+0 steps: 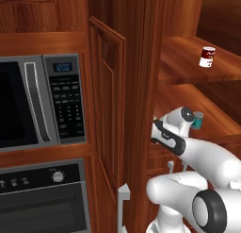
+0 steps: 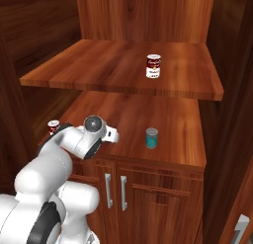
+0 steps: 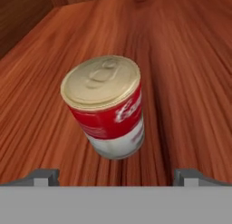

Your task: Stack two cans on top of the other two cans in the cabinet.

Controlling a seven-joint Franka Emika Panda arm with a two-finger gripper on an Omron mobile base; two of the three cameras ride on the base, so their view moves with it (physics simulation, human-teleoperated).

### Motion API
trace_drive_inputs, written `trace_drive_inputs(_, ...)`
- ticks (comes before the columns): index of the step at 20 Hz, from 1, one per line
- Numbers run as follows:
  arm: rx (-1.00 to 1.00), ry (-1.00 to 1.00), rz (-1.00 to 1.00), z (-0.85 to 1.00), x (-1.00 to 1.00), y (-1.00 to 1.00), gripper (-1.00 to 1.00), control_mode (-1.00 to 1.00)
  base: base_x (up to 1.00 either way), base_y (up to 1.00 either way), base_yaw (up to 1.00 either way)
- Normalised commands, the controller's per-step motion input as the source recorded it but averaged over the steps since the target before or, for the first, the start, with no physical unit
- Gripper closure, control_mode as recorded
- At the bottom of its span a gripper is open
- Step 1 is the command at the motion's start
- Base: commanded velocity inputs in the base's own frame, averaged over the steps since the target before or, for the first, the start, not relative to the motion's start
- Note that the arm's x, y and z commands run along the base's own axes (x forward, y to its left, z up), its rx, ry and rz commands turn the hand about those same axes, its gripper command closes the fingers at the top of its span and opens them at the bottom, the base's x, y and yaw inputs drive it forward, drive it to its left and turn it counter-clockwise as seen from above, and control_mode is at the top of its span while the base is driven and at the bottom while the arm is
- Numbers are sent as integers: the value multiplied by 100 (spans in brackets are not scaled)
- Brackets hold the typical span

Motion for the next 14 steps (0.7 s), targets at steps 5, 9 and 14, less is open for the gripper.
trace_drive_inputs(5,0,-6,0,-6,6,4,-100,-100,0,0,0)
trace_drive_inputs(9,0,-1,0,-8,9,5,-100,-100,0,0,0)
trace_drive_inputs(14,0,0,0,-7,10,7,-100,-100,0,0,0)
